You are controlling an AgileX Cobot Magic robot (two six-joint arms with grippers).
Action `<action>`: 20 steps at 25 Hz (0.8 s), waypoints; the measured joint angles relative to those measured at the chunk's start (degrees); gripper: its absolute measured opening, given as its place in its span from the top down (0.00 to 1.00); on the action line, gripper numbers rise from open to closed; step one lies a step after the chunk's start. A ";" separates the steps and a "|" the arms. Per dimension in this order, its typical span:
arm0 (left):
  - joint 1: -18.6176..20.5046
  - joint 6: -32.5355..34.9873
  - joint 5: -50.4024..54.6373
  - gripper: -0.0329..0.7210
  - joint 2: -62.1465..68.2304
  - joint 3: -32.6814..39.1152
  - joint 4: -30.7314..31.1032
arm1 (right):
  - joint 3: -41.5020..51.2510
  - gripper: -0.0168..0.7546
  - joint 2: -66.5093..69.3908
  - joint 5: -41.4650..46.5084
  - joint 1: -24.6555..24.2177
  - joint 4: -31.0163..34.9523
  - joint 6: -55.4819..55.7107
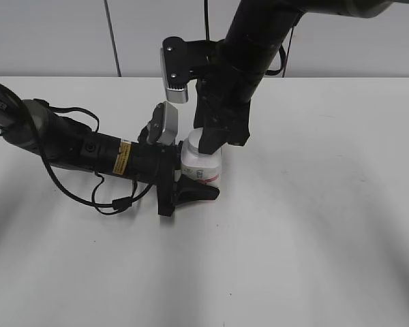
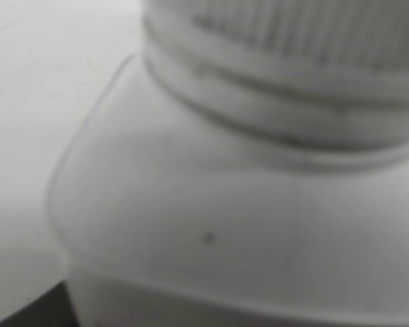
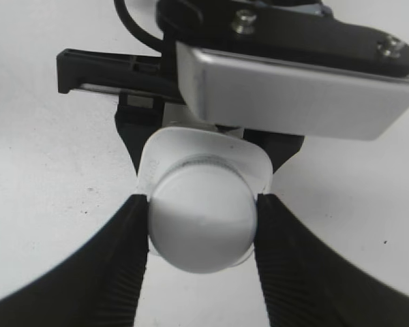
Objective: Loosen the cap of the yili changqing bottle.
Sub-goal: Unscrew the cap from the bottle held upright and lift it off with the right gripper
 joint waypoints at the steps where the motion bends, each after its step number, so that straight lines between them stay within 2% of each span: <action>1: 0.00 -0.05 0.00 0.42 0.00 0.00 0.05 | 0.00 0.49 0.00 0.00 0.00 0.00 0.00; 10: -0.05 -0.26 0.00 0.42 0.00 0.00 0.05 | 0.00 0.46 0.00 0.00 0.00 0.06 -0.04; 17: -0.15 -0.81 -0.06 0.42 0.00 0.00 0.05 | 0.24 0.32 0.05 0.27 0.00 1.90 -0.06; 20: -0.18 -0.92 -0.06 0.42 0.00 0.00 0.05 | 0.31 0.30 0.05 0.38 0.00 2.09 0.20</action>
